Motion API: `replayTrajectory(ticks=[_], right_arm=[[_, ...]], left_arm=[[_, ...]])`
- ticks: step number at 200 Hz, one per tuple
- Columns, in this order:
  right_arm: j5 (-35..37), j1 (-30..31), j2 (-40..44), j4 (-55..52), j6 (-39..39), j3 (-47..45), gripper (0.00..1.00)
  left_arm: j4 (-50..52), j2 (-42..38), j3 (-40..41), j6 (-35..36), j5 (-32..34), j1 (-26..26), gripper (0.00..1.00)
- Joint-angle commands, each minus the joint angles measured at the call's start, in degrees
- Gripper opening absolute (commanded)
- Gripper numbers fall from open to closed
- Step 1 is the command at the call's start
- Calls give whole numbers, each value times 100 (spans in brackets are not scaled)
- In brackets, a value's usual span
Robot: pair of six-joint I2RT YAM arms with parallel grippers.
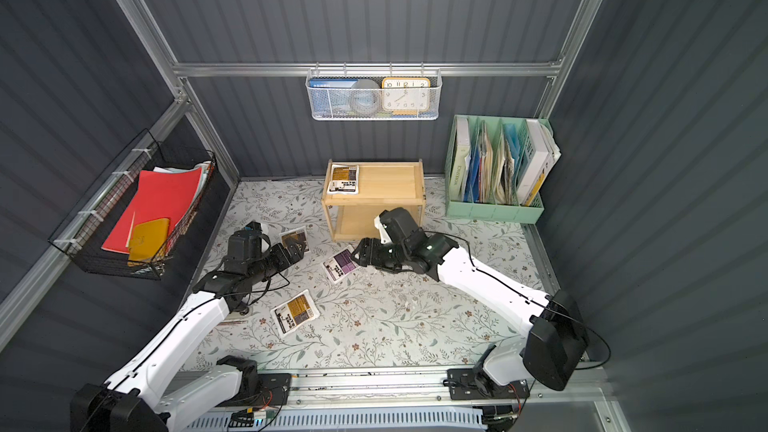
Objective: Place the bagged coffee beans on the shelf by color
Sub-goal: Adjust the bagged coffee beans at the center of the board.
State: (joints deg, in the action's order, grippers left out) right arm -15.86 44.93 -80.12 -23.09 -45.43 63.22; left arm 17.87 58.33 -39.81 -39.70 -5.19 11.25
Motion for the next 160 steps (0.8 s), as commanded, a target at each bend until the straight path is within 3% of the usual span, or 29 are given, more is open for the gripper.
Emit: replayTrajectory(ticks=[1, 39, 86, 107, 160], right_arm=[[665, 381, 152, 239, -215, -546, 77], [1099, 844, 290, 302, -491, -1202, 85], [1352, 982, 576, 257, -676, -1556, 86], [1644, 983, 707, 23, -696, -1525, 97], [2265, 974, 762, -493, -657, -1304, 99]], left_arm=[[148, -128, 148, -484, 189, 359, 100], [189, -337, 574, -1213, 320, 719, 100], [576, -958, 1018, -1793, 551, 965, 100], [686, -1084, 1089, -1953, 634, 1058, 100], [937, -436, 958, -2151, 1109, 1503, 100]])
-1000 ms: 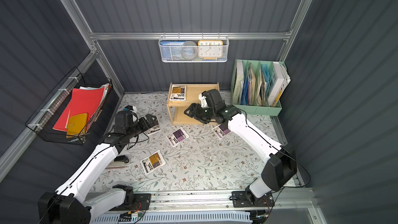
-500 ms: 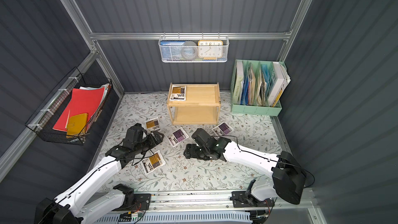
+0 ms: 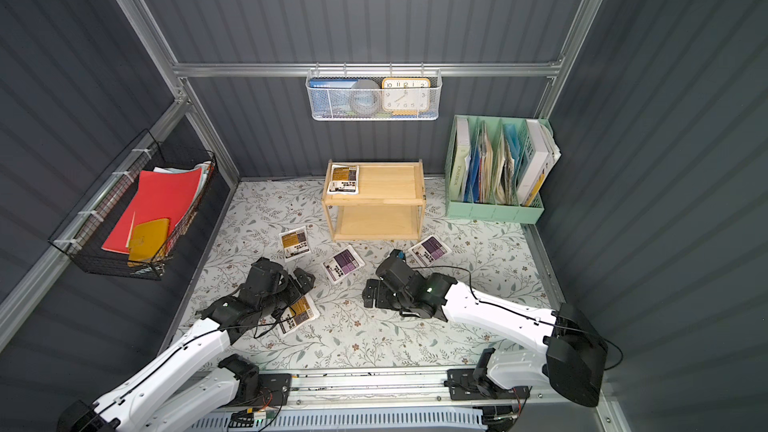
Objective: Place the bagged coffee beans on the shelf by color
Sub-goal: Adjust the bagged coffee beans at the center of the board.
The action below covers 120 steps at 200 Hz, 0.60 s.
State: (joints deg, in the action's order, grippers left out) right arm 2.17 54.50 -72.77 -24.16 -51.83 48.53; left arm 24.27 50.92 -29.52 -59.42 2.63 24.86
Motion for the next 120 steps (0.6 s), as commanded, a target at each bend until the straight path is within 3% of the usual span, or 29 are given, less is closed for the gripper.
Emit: replayTrajectory(ticks=[1, 54, 120], right_arm=[[474, 17, 27, -387, -14, 165, 99], [922, -20, 18, -400, -24, 257, 99], [693, -206, -10, -431, -27, 438, 99]], left_arm=[[301, 314, -71, -178, 335, 150, 100], [149, 892, -50, -132, 306, 282, 100], [-603, 1395, 33, -167, -38, 461, 100]])
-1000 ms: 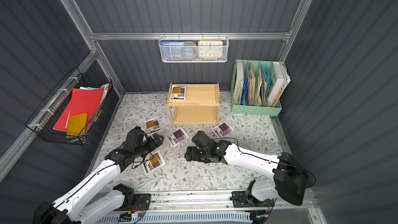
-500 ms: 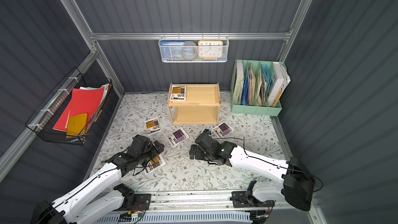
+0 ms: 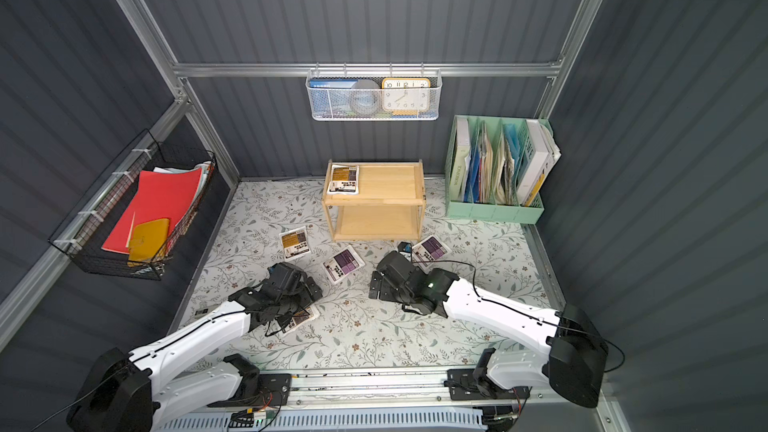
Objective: Place the bagged coffee beans on the shelf by color
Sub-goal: Adjust the bagged coffee beans at the center of the board.
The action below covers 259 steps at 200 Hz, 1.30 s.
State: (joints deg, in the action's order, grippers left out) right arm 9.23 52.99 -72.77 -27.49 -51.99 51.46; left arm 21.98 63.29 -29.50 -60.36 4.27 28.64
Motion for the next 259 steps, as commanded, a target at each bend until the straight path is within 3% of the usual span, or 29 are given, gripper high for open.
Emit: replayTrajectory(ticks=[1, 79, 107, 159, 192, 259], right_arm=[[-24, -54, -9, -95, -17, 140, 99], [-759, -57, 115, 111, -156, -155, 99], [-951, -52, 159, 278, -244, -344, 99], [-708, -52, 196, 357, -225, -303, 99], [-592, -61, 89, 375, -141, -187, 99], [-545, -218, 287, 525, -57, -316, 99]], left_arm=[[-389, 167, 27, -77, -209, 90, 100], [-1367, 988, -629, -472, 118, 1067, 100], [-816, 703, -960, -649, 640, 1069, 100], [1208, 170, -1233, -1814, 1394, 1072, 100], [1775, 80, -1282, -2417, 1225, 1070, 100], [1808, -347, -552, -3187, 756, 1072, 100]])
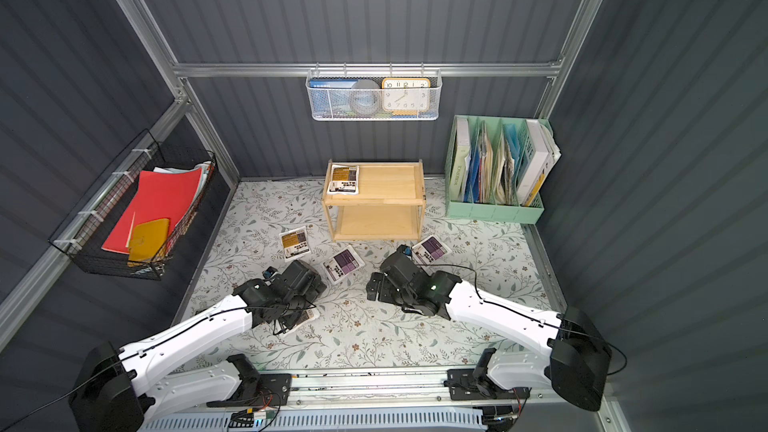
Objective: Place the bagged coffee beans on the shelf by color
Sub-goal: Adjust the bagged coffee beans at the center of the board.
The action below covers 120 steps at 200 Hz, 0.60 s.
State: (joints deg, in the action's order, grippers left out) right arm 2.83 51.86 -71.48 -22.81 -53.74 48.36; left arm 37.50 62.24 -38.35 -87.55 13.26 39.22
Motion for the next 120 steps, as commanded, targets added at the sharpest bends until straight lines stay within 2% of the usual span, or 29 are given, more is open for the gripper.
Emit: replayTrajectory(ticks=[1, 39, 120], right_arm=[[88, -119, 169, 53, 118, -9, 99], [-19, -287, 356, 22, 176, -54, 99], [-125, -527, 552, -153, 254, -55, 99]], left_arm=[[240, -249, 344, -480, -145, 15, 100], [27, 67, 486, -571, -112, 15, 100], [-1182, 1083, 400, -170, -76, 15, 100]])
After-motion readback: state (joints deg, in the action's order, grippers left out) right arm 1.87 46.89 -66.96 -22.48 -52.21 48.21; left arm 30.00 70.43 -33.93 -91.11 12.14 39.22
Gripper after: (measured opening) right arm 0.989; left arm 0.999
